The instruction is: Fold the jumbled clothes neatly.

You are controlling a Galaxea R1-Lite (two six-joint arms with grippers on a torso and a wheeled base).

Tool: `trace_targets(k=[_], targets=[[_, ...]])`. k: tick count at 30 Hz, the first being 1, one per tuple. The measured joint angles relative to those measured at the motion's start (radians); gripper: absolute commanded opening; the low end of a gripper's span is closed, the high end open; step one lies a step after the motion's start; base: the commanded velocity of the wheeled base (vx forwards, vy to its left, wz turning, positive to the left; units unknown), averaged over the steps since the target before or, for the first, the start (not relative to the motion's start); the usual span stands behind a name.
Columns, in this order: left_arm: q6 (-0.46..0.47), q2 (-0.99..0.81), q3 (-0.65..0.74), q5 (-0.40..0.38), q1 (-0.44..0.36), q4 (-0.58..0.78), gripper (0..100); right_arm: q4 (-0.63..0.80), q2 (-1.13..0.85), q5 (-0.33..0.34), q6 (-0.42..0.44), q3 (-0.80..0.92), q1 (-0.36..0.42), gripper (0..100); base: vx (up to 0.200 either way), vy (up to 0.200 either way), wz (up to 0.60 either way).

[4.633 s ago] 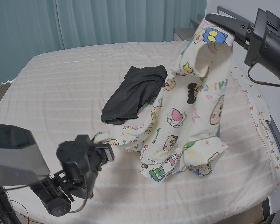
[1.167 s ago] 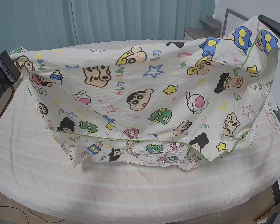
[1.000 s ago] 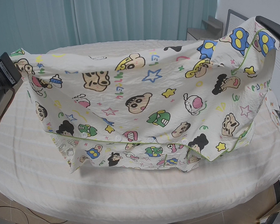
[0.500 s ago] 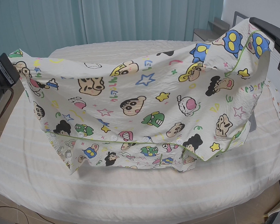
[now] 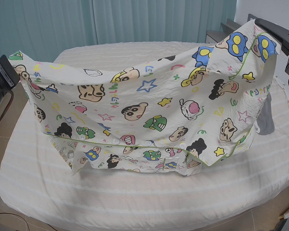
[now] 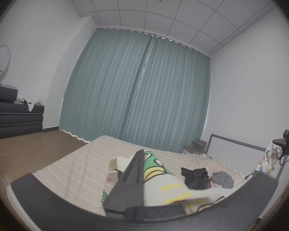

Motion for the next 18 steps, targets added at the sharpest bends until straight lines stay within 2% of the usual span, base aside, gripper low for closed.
trace_targets(k=[18], targets=[[-0.001,0.000,0.000,0.002,0.007,0.000,0,0.000,0.005,0.000,-0.011,-0.003,0.007,0,0.000,0.200,0.00]])
